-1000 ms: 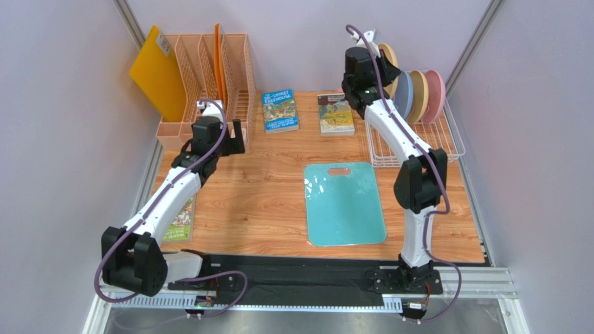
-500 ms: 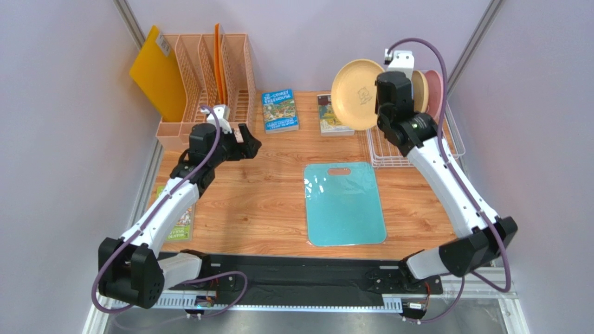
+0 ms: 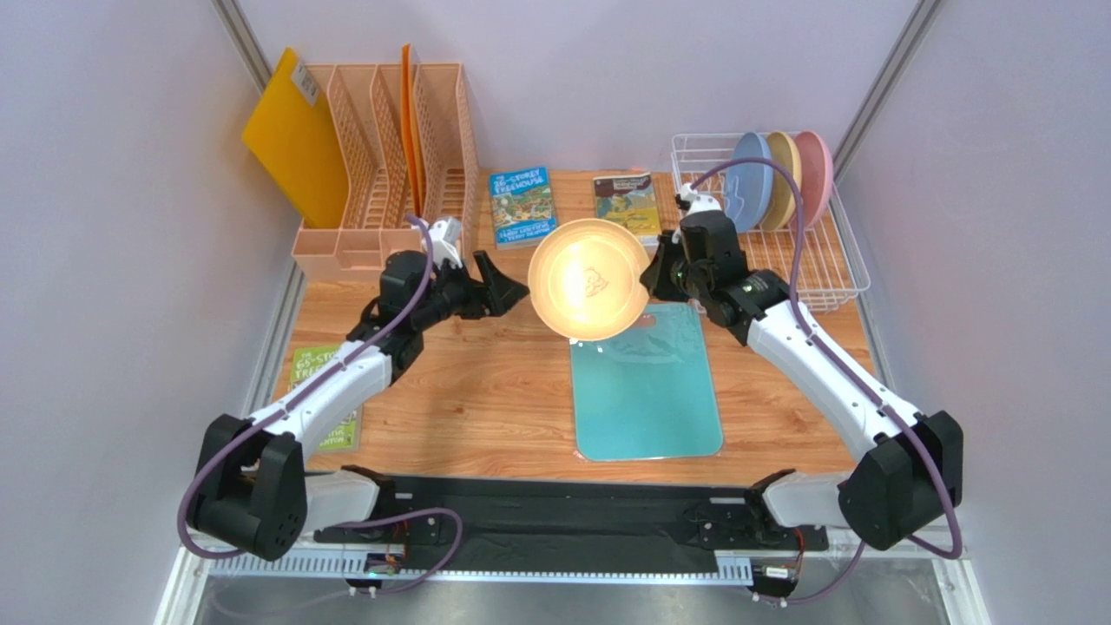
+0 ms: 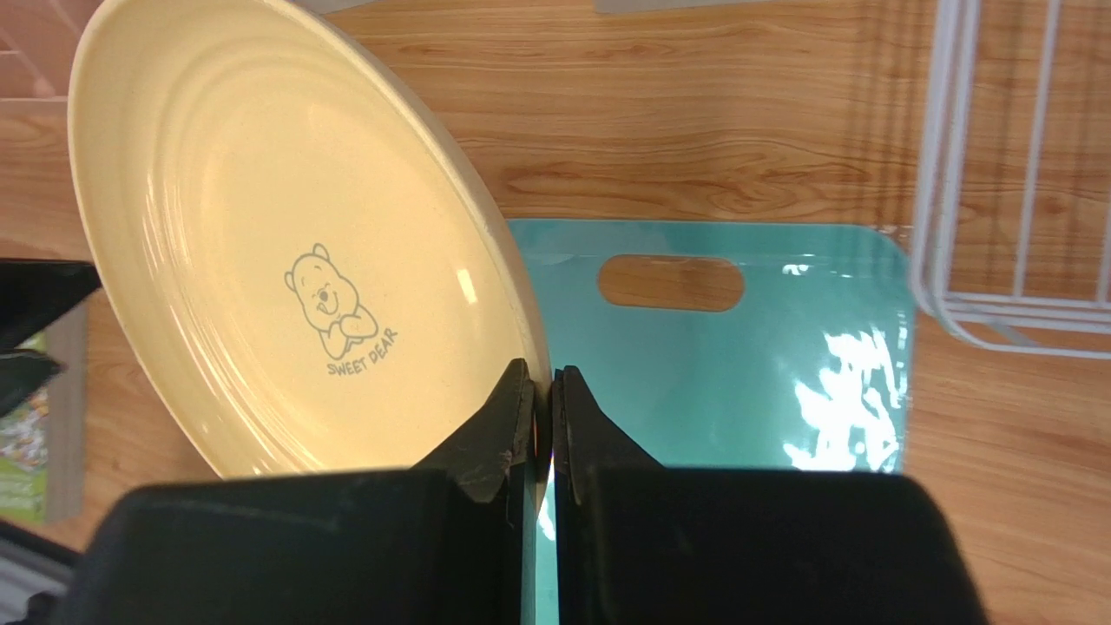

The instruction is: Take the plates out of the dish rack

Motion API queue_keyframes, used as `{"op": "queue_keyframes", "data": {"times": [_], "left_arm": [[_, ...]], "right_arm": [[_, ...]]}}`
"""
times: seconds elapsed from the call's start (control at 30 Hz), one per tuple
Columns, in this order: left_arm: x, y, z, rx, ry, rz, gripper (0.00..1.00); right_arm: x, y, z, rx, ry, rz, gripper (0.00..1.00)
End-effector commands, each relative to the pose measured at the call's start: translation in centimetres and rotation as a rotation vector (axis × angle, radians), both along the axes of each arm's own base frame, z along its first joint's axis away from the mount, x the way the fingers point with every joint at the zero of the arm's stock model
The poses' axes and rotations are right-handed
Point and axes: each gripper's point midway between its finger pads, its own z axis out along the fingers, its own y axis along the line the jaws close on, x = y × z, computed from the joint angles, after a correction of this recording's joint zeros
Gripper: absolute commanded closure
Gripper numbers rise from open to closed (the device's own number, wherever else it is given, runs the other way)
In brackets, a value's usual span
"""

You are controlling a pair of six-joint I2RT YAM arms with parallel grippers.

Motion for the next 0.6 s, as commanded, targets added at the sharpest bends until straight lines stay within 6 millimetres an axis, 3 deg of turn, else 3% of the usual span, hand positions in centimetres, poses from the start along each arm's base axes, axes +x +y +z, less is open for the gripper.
{"op": "queue_keyframes", "data": {"times": [0.0, 0.1, 0.2, 0.3, 0.33, 0.37, 0.4, 0.57], "left_arm": [[0.0, -2.3, 1.5, -0.062, -0.061, -0.047, 0.13], [0.0, -3.1, 1.3, -0.059, -0.063, -0.052, 0.16], [0.0, -3.5, 1.4, -0.058, -0.073, -0.05, 0.31], [0.1, -3.5, 1.3, -0.041, -0.078, -0.037, 0.64], [0.3, -3.3, 1.3, -0.032, -0.077, -0.024, 0.85], [0.2, -3.1, 0.7, -0.01, -0.06, -0.018, 0.95], [0.3, -2.8, 0.7, 0.003, -0.058, -0.007, 1.0], [0.3, -0.3, -1.2, 0.144, -0.013, 0.086, 1.0]], "right_arm": [[0.7, 4.2, 4.2, 0.197, -0.104, 0.085, 1.0], [0.5, 5.3, 3.5, 0.225, -0.08, 0.113, 1.0], [0.1, 6.1, 2.7, 0.236, -0.054, 0.136, 1.0], [-0.1, 6.2, 2.2, 0.239, -0.041, 0.136, 1.0], [0.0, 6.0, 2.0, 0.232, -0.041, 0.125, 1.0], [-0.1, 5.8, 2.0, 0.226, -0.043, 0.119, 1.0], [0.0, 5.6, 2.2, 0.221, -0.048, 0.113, 1.0], [0.4, 4.5, 1.9, 0.162, -0.047, 0.068, 0.93]]}}
